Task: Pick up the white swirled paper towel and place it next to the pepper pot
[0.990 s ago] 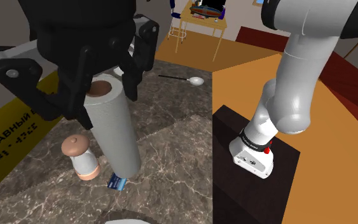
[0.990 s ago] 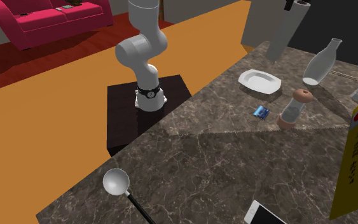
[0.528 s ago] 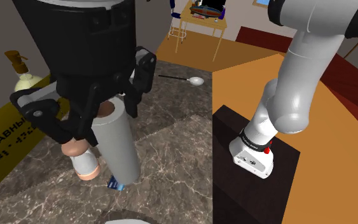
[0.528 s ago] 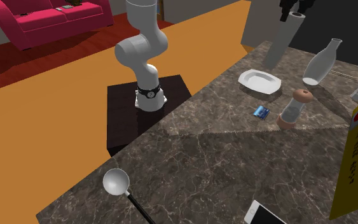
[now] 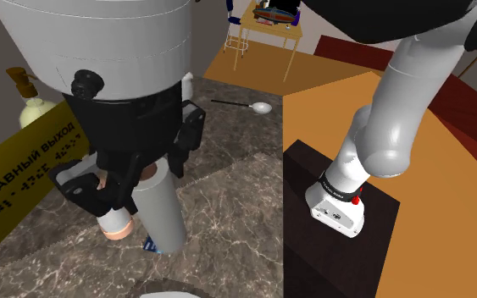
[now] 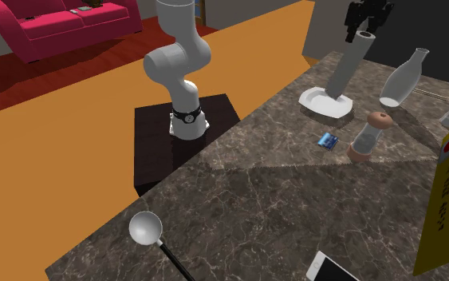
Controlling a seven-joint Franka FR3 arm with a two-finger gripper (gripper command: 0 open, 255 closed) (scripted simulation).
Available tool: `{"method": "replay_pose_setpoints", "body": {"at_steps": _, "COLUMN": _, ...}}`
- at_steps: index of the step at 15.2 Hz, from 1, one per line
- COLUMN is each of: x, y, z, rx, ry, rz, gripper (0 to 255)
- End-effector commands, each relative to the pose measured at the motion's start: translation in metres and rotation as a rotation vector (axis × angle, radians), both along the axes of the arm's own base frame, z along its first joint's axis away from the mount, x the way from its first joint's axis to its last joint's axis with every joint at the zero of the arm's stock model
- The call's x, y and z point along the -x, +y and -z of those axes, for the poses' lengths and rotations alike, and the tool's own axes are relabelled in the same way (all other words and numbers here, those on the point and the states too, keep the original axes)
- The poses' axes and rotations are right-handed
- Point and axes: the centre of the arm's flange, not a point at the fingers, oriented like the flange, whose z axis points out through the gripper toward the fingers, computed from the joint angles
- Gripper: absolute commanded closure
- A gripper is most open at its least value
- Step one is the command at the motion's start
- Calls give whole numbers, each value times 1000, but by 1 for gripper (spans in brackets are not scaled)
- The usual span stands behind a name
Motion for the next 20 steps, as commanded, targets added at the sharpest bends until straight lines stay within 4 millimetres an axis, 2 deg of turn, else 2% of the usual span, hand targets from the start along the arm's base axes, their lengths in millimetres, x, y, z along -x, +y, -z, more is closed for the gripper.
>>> {"method": "replay_pose_setpoints", "body": {"at_steps": 1, "x": 1, "y": 0, "z": 10, "rx": -1, "ry": 0, "rz": 0, "gripper": 255}}
{"method": "replay_pose_setpoints", "body": {"at_steps": 20, "x": 1, "y": 0, "z": 111, "rx": -1, "ry": 0, "rz": 0, "gripper": 255}}
